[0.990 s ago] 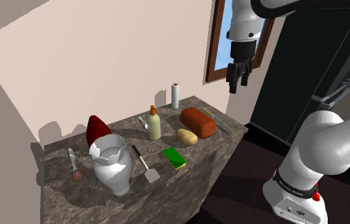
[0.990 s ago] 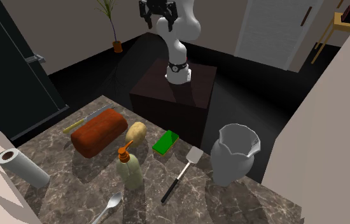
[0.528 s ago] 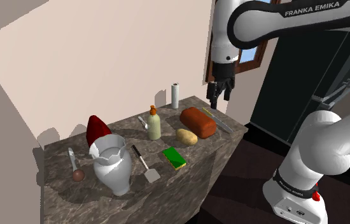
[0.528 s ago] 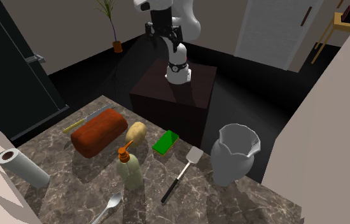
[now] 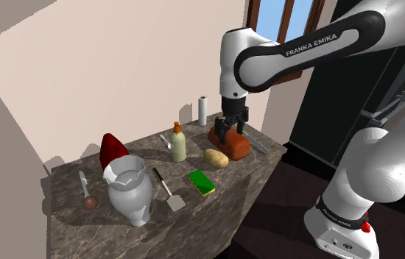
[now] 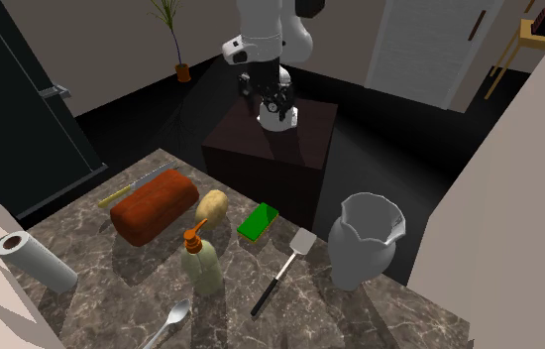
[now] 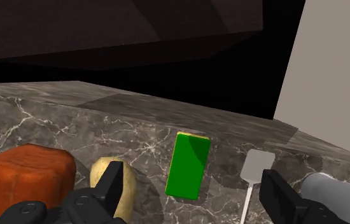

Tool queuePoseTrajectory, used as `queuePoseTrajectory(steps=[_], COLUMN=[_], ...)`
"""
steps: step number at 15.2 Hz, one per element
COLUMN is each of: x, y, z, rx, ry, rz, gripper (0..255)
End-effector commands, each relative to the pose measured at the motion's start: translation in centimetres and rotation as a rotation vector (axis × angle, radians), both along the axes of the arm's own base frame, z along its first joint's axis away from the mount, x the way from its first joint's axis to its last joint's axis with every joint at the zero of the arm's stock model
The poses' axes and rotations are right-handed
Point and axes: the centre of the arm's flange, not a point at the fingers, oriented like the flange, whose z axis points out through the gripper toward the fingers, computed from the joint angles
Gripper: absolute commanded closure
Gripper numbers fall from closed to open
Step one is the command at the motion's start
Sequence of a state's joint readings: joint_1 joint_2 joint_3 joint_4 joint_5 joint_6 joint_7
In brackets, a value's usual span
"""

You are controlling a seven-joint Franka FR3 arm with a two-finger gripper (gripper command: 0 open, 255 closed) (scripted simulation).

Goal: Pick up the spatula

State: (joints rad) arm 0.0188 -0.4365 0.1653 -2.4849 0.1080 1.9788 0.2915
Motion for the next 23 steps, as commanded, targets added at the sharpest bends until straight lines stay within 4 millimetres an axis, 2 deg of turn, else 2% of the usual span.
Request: queuePoseTrajectory(steps=[1, 23], x=[1.4, 18.1], y=[0.9, 11.0], z=[-2.3, -22.7], rx=[-0.002, -0.031], ry=[-0.011, -0.112], rz=[-0.011, -0.119], gripper=[0, 0])
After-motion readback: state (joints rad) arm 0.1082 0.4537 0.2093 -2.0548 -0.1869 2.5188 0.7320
